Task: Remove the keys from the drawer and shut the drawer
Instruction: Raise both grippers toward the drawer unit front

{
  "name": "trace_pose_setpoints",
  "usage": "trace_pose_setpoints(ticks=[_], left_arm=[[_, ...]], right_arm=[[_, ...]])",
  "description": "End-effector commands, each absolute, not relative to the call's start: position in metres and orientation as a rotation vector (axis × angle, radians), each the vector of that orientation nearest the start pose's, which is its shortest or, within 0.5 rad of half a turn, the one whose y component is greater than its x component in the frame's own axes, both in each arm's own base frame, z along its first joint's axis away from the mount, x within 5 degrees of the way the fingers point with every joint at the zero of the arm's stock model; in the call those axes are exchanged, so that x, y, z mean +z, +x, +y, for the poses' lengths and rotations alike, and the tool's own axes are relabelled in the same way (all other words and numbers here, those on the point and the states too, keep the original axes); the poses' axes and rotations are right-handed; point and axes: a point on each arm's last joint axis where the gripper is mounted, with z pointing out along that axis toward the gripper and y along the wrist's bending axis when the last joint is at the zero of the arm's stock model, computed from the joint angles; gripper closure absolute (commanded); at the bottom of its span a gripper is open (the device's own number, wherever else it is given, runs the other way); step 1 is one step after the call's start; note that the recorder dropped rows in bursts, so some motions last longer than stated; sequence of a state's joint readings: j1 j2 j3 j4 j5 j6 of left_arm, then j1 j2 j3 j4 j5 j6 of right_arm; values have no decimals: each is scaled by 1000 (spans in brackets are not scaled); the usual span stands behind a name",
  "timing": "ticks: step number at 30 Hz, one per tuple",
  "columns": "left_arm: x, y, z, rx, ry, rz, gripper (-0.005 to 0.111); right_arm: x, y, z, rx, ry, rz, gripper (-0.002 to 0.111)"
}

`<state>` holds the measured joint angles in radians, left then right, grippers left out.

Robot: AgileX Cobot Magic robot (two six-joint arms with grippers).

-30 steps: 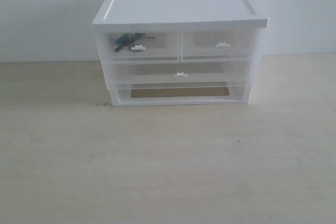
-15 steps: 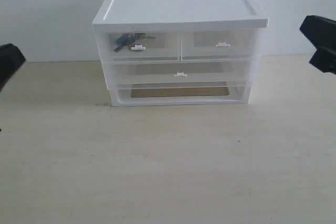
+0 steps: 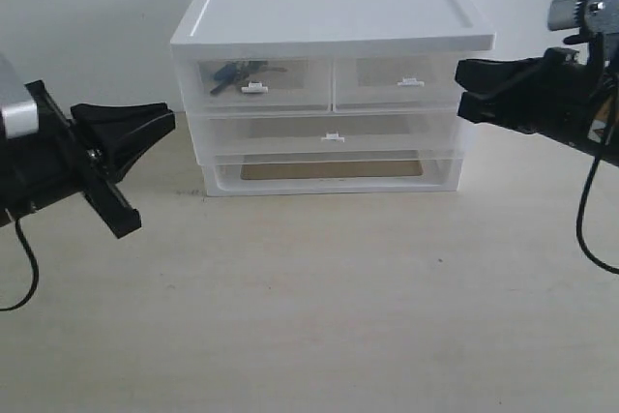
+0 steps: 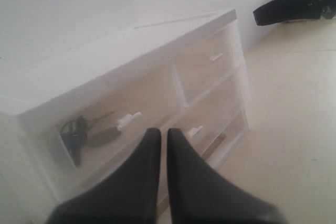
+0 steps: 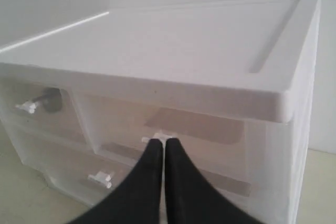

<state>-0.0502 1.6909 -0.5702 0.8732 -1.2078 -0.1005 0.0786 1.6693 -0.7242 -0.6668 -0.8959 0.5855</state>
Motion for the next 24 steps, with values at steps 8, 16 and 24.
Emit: trace_pose_setpoints(ticks=[8,16,24], left_arm=[[178,322,-89,-418,878,1300,102],[178,325,-103,-434,895,1293,81],[179,326,-104,-402,901,1277,63]], right_arm=[[194,371,77,502,-374,1729,108],[201,381,76,425,-407,1706,108],[197,389,74,406,-385,1706,108]])
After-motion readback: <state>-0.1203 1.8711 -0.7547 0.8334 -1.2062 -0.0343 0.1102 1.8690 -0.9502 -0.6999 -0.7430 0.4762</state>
